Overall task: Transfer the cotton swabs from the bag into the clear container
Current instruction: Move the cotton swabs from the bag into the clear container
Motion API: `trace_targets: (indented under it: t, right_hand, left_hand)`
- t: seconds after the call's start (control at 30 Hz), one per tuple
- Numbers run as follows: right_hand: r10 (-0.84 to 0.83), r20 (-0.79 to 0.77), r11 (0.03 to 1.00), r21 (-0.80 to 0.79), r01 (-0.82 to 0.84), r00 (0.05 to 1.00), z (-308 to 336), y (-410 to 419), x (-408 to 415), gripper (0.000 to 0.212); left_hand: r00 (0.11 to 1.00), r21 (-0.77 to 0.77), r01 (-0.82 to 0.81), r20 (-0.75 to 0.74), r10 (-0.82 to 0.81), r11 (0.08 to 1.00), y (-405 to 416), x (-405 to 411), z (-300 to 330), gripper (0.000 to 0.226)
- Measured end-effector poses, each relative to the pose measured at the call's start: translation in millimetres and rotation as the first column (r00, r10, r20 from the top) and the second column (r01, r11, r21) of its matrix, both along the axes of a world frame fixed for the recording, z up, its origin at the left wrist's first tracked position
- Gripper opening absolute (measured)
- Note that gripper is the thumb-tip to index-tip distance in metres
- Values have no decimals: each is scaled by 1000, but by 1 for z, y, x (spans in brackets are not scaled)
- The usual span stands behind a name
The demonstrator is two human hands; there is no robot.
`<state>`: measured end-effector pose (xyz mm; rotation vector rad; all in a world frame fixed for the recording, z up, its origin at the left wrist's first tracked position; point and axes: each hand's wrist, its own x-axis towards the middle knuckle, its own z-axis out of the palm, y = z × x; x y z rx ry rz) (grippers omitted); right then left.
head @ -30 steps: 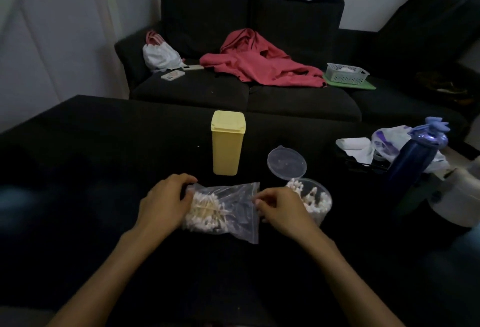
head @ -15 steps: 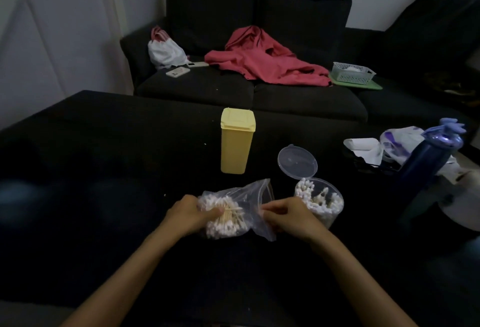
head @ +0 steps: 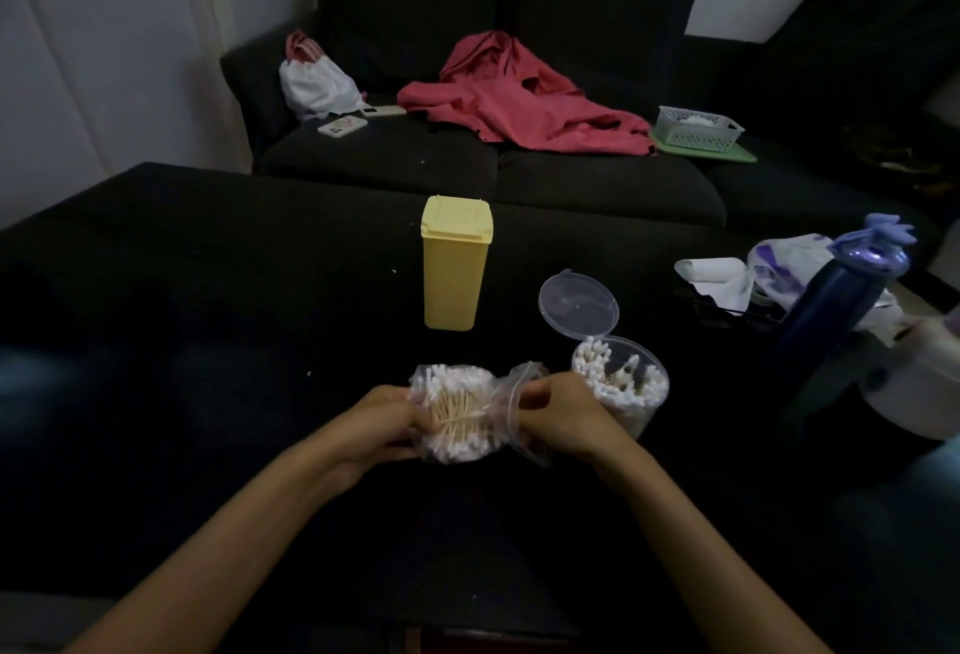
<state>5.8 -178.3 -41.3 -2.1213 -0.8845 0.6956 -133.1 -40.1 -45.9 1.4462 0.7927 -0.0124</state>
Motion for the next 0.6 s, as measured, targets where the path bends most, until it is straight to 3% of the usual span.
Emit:
trace_targets:
  t: [0.1, 0.17, 0.27, 0.47, 0.6]
  right_hand:
    - [-4, 27, 999, 37, 3, 1000, -1, 1, 0, 13]
    - [-45, -41, 993, 106, 49, 998, 1, 1, -1, 15]
    - [-45, -143, 986, 150, 66, 989, 5, 1, -3, 20]
    - [39, -16, 997, 71, -37, 999, 7, 3, -4, 17]
    - [34, -79, 993, 112, -25, 996, 9, 2, -3, 14]
  left_hand:
    - [1000, -37, -15, 6, 15, 999, -2, 0, -2, 26]
    - [999, -70, -20, 48, 23, 997, -5, 0, -1, 17]
    - [995, -93, 12, 104, -3, 996, -10, -1, 1, 30]
    - [991, 25, 44, 122, -47, 999, -17, 3, 3, 26]
    - [988, 9, 52, 144, -53, 999, -15, 3, 6, 23]
